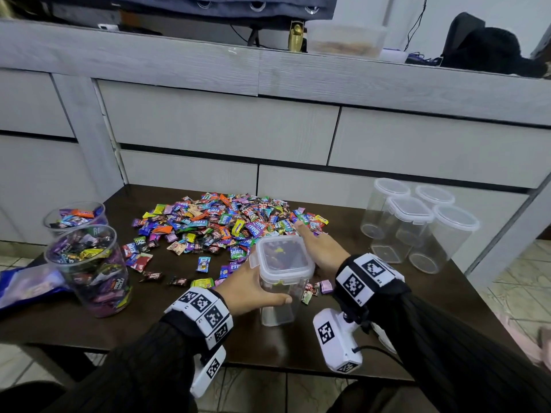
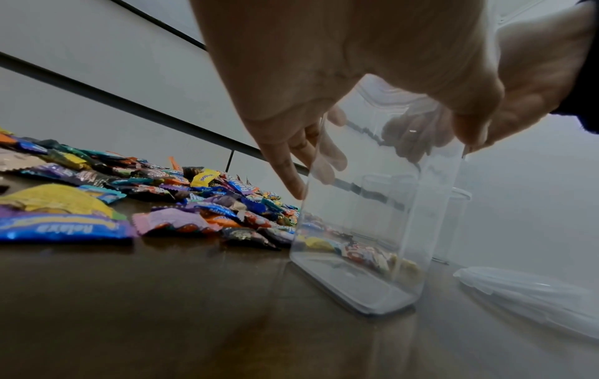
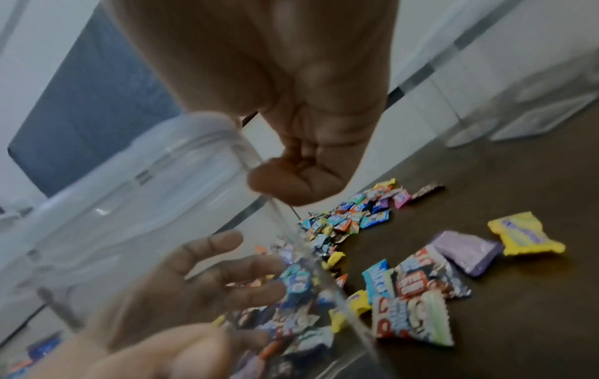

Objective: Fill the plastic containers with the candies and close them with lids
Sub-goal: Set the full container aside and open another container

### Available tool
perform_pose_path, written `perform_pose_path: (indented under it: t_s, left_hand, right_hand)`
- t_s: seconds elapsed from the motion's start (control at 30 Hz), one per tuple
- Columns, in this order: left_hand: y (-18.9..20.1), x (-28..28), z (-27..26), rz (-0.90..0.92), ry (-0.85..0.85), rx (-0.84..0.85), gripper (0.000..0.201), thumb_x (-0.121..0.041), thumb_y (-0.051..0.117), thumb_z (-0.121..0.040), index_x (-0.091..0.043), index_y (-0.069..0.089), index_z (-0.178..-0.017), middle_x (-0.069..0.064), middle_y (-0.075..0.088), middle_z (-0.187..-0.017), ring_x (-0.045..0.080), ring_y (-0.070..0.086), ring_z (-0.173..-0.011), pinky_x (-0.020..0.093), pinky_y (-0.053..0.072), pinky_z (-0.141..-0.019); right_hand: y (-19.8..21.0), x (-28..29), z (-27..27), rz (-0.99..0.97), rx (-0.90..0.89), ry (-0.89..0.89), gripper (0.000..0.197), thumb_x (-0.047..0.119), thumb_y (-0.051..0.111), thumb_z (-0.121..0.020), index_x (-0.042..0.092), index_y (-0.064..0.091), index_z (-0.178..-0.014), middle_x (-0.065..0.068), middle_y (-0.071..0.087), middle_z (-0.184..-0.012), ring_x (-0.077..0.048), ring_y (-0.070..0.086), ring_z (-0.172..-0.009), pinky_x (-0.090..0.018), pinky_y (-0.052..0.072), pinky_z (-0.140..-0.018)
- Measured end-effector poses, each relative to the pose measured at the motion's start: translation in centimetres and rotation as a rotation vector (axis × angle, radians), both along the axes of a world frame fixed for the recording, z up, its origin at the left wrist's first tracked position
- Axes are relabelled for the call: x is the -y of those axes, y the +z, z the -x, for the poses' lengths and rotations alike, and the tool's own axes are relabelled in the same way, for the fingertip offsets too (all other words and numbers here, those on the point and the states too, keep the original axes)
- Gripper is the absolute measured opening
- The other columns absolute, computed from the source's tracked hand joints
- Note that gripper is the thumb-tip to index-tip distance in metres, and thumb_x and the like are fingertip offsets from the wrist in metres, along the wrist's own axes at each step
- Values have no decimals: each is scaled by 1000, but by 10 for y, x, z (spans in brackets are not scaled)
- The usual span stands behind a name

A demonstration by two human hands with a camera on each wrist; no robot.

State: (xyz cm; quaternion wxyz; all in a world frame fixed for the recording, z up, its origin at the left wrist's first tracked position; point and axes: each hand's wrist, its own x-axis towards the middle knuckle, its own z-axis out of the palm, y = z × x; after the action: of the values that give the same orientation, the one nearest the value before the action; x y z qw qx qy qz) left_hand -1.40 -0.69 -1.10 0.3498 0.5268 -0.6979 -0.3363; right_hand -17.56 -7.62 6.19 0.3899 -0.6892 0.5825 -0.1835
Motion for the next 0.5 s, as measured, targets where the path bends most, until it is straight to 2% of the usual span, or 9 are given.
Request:
perform_pose_path:
  t_s: [0.07,0.17,0.23,0.3,0.33,0.43,0.5]
  left_hand:
    - [0,0,0,-6,-3,6,69,-43,80,-65,-46,44,-123,-14,51,-135,-5,43,-126,5,27,-105]
    - [0,1,-2,-33,-29,26,71,-36,84,-70,-38,45,-130,-12,51,-137,-2,43,-128,4,26,-103]
    - [-1,2,-3,-29,-31,14,72,-30,85,-72,-35,45,-132,-15,50,-135,-12,43,-124,1,25,-102]
    - [-1,3,-2,-22,-24,4,71,-26,85,-72,-36,44,-130,-23,49,-128,-27,39,-115,-5,25,-96]
    - [-1,2,-2,-16,-15,4,70,-26,85,-72,-38,45,-128,-26,49,-126,-30,38,-112,-6,25,-94]
    - [-3,1,0,15,24,16,73,-35,84,-69,-36,47,-131,-21,50,-131,-22,40,-118,-4,25,-97]
    - [-5,-1,0,25,67,22,78,-40,85,-69,-32,47,-136,-18,49,-134,-18,41,-120,-2,25,-97]
  right_hand:
    - [-1,-1,2,16,8,10,61,55,32,-97,3,56,-75,-19,52,-74,-29,51,-69,-37,38,-70]
    - [-1,-4,0,-3,32,17,50,47,36,-98,6,54,-77,-18,49,-73,-28,45,-63,-38,34,-64]
    - [-1,-3,-1,-2,38,0,50,45,38,-97,5,56,-74,-17,50,-71,-27,44,-57,-35,33,-58]
    - [0,-1,-2,20,62,-24,48,42,42,-96,3,55,-71,-17,49,-67,-25,42,-52,-33,31,-53]
    - [0,0,-2,33,65,-25,48,42,44,-96,4,54,-69,-17,48,-65,-25,41,-51,-33,31,-53]
    - [3,1,1,0,77,-7,53,52,49,-92,8,48,-62,-15,46,-59,-26,43,-47,-32,36,-50]
    - [7,1,5,-115,84,47,55,60,58,-83,8,50,-70,-12,47,-55,-23,44,-43,-27,40,-44]
